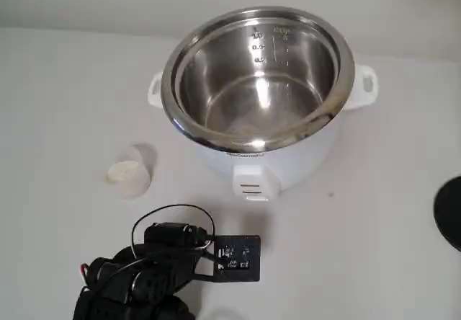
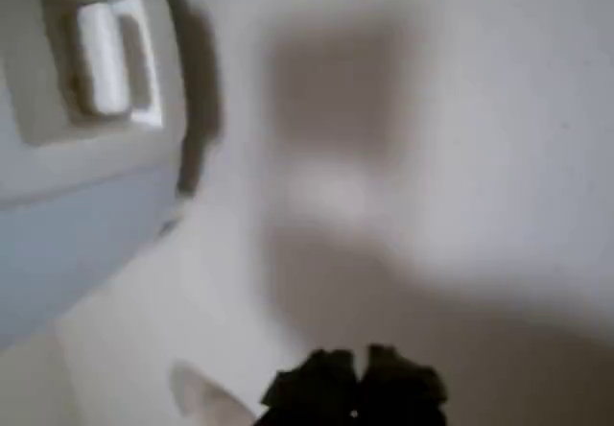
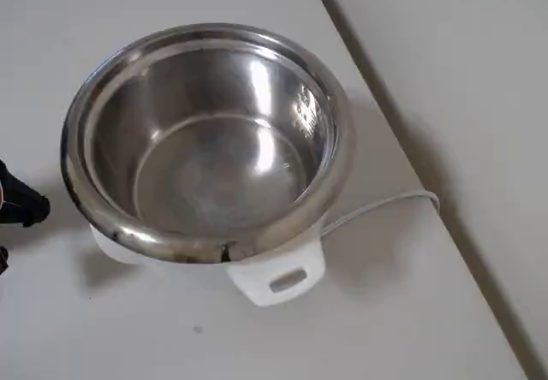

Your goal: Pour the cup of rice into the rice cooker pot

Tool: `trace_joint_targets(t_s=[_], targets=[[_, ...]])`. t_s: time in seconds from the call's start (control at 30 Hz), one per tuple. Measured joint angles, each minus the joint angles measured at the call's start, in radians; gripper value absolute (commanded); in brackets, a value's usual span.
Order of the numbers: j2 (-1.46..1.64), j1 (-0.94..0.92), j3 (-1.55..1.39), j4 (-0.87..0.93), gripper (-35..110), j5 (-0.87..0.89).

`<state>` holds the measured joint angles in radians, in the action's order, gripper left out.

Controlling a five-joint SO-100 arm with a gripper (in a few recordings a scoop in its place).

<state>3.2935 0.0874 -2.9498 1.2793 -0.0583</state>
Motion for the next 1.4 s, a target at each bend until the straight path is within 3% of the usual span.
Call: trace_joint_targets(t_s=[0.77, 1.07, 1.23, 1.4], targets=[[0.0, 0.0, 0.0, 0.0, 0, 0.0], [-0.005, 0.178, -0.035, -0.034, 2, -0.13], [0.012, 0.345, -0.034, -0.078, 8, -0.347], [0.023, 0.54, 0.025, -0.202, 9, -0.723]])
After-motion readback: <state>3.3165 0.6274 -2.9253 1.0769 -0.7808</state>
